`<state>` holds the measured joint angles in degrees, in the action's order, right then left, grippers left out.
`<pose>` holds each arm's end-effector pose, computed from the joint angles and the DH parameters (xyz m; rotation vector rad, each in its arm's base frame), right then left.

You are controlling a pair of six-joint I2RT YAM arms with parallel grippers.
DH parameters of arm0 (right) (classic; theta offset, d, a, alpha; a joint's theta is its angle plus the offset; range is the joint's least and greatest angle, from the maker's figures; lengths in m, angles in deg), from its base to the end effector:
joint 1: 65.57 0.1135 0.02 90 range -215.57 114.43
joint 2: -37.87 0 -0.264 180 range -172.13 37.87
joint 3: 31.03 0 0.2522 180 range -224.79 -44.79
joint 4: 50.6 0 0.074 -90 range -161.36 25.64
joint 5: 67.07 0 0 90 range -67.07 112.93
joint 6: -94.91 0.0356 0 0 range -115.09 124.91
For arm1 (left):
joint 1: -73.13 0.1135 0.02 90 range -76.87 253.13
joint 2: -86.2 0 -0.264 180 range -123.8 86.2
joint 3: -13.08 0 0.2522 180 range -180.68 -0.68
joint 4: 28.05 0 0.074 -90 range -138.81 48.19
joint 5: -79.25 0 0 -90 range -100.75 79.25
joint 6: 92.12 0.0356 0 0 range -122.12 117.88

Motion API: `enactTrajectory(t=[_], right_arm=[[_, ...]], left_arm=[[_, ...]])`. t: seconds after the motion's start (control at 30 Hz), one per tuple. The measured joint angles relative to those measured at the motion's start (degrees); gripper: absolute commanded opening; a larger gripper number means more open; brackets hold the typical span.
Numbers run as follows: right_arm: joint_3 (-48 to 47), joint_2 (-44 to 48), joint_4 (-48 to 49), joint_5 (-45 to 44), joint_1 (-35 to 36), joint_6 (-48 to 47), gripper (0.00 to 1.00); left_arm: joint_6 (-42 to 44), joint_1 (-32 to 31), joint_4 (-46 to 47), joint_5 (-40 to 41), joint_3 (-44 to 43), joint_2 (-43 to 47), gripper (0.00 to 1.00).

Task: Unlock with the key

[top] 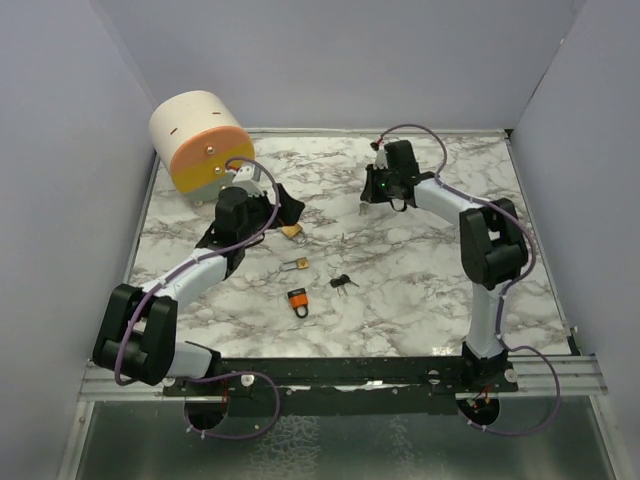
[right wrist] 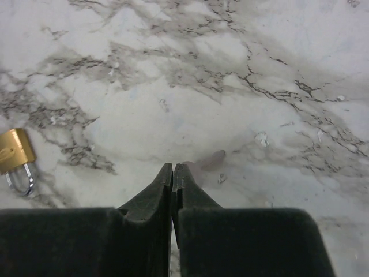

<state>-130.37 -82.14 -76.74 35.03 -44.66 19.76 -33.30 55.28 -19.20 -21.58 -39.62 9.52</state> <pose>0.4294 0.1720 0.1738 -0.2305 2.4236 0.5409 0.2786 -0.0967 0.2395 -0.0834 1.8988 -0.7656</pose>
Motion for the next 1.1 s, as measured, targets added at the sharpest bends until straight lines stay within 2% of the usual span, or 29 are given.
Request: enactTrajectory(t=[0.3, 0.5, 0.6, 0.8, 0.83, 0.9, 1.1], right_arm=[[9.31, 20.06, 2.86, 1.99, 0.0, -4.17, 0.01], [11.85, 25.33, 3.17, 4.09, 0.02, -5.84, 0.01], [12.39, 26.82, 2.4, 5.35, 0.0, -6.27, 0.01], [12.48, 31.15, 1.42, 8.22, 0.0, -6.16, 0.01], [12.48, 31.67, 1.4, 8.57, 0.0, -5.9, 0.01], [12.48, 32.63, 1.38, 9.46, 0.0, -5.64, 0.01], [12.46, 33.07, 0.13, 11.87, 0.02, -3.45, 0.01]], left_arm=[[0.33, -5.84, 1.77, -2.34, -5.09, -4.13, 0.93], [1.81, -8.11, 3.3, -3.67, -5.84, -6.93, 0.92], [3.04, -8.55, 5.05, -4.39, -5.84, -8.5, 0.88], [8.66, -9.79, 10.36, -6.19, -5.84, -10.03, 0.84], [9.66, -10.12, 11.26, -6.38, -5.84, -10.19, 0.85], [11.65, -10.91, 12.63, -6.54, -5.84, -10.67, 0.98], [17.55, -14.47, 15.28, -6.51, -7.26, -13.55, 0.99]])
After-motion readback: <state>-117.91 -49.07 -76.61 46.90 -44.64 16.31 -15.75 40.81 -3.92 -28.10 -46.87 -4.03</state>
